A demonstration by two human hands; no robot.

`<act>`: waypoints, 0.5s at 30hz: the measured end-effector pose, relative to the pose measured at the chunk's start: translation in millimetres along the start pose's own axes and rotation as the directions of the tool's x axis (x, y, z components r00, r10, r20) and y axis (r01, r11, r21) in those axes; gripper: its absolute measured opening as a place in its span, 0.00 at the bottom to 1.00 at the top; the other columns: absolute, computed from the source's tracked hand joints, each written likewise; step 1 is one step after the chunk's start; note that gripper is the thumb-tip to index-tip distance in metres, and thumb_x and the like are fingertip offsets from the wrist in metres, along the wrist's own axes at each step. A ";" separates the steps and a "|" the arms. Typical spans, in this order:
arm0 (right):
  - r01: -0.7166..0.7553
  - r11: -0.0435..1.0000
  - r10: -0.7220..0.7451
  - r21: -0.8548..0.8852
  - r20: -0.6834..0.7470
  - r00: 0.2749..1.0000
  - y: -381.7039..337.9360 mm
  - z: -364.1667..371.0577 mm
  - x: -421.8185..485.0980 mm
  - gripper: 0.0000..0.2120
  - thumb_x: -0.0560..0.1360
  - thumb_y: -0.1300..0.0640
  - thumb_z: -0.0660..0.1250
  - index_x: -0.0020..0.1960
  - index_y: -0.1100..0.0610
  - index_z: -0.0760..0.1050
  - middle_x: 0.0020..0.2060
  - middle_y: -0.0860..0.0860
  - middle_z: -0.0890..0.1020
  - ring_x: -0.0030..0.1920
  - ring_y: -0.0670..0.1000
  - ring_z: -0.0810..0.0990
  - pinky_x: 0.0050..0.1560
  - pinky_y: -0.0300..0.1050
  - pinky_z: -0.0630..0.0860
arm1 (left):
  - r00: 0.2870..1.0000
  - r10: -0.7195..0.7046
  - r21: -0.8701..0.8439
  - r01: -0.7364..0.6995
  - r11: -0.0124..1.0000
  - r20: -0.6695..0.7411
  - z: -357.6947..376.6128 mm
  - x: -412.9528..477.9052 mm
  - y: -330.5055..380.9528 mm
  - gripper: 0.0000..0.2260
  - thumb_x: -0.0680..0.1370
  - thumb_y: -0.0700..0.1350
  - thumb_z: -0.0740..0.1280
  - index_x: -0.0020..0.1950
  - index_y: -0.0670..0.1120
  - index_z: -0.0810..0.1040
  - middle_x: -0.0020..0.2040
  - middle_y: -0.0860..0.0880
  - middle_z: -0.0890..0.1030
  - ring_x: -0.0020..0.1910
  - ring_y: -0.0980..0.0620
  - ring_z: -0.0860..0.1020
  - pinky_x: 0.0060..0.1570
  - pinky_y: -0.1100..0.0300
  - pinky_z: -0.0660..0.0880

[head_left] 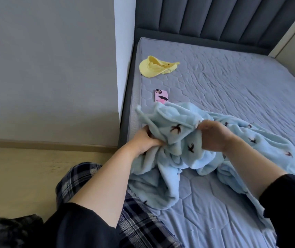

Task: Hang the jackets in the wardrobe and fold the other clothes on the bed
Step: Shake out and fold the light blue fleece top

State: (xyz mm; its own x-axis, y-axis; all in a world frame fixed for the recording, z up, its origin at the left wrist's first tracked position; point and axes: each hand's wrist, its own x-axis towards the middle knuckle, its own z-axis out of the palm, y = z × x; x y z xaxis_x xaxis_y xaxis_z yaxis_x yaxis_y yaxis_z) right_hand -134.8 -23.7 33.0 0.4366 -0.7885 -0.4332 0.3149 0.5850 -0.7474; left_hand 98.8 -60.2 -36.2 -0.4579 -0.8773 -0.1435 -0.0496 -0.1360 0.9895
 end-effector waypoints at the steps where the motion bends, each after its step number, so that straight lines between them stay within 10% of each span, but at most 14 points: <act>1: -0.031 0.999 0.030 0.026 0.055 0.998 -4.5 2.3 1.4 0.23 0.78 0.52 0.50 0.56 0.63 0.79 0.54 0.61 0.81 0.55 0.59 0.80 0.54 0.51 0.77 | 0.999 0.035 0.055 -0.034 0.998 -0.003 -0.5 -1.0 1.1 0.21 0.68 0.40 0.76 0.60 0.47 0.76 0.54 0.50 0.82 0.55 0.52 0.80 0.55 0.55 0.78; 4: 0.021 0.975 -0.039 -0.219 -0.079 0.996 -12.4 14.3 12.5 0.26 0.71 0.36 0.62 0.57 0.54 0.81 0.58 0.58 0.81 0.55 0.55 0.82 0.52 0.50 0.78 | 0.994 0.106 0.120 -0.103 0.987 -0.015 -1.3 -3.2 4.1 0.14 0.71 0.43 0.74 0.54 0.50 0.78 0.49 0.52 0.83 0.50 0.55 0.81 0.49 0.58 0.80; 8: -0.073 0.681 -0.103 -0.729 -0.194 0.976 -14.8 32.5 25.6 0.21 0.69 0.56 0.72 0.62 0.54 0.75 0.55 0.58 0.82 0.54 0.57 0.82 0.56 0.54 0.79 | 0.987 0.066 -0.069 -0.076 0.995 -0.144 -2.9 -9.8 23.7 0.05 0.79 0.49 0.65 0.45 0.51 0.79 0.37 0.51 0.83 0.39 0.52 0.83 0.35 0.59 0.79; 12: 0.052 0.551 -0.421 -0.833 -0.224 0.879 -33.5 82.3 43.3 0.10 0.70 0.66 0.67 0.48 0.55 0.79 0.41 0.54 0.84 0.40 0.51 0.82 0.38 0.42 0.80 | 0.920 -0.122 -0.314 -0.001 0.949 -0.373 -28.2 -12.7 71.7 0.14 0.84 0.43 0.54 0.39 0.49 0.71 0.34 0.52 0.78 0.35 0.54 0.78 0.26 0.68 0.73; 15: 0.256 0.530 -0.617 -0.808 -0.161 0.770 -61.2 144.9 59.5 0.10 0.69 0.68 0.63 0.44 0.55 0.77 0.34 0.49 0.82 0.34 0.46 0.81 0.32 0.38 0.76 | 0.909 -0.088 -0.350 -0.066 0.935 -0.408 -56.0 -15.8 139.5 0.11 0.81 0.43 0.61 0.38 0.48 0.70 0.35 0.49 0.75 0.36 0.52 0.75 0.37 0.60 0.74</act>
State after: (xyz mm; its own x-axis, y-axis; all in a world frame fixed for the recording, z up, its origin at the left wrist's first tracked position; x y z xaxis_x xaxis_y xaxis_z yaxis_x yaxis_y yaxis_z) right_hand -6.0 -78.9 125.9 0.0060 -0.9989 0.0464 -0.4027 -0.0449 -0.9142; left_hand 148.8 -91.0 103.1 -0.0500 -0.9730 -0.2255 0.2940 -0.2302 0.9277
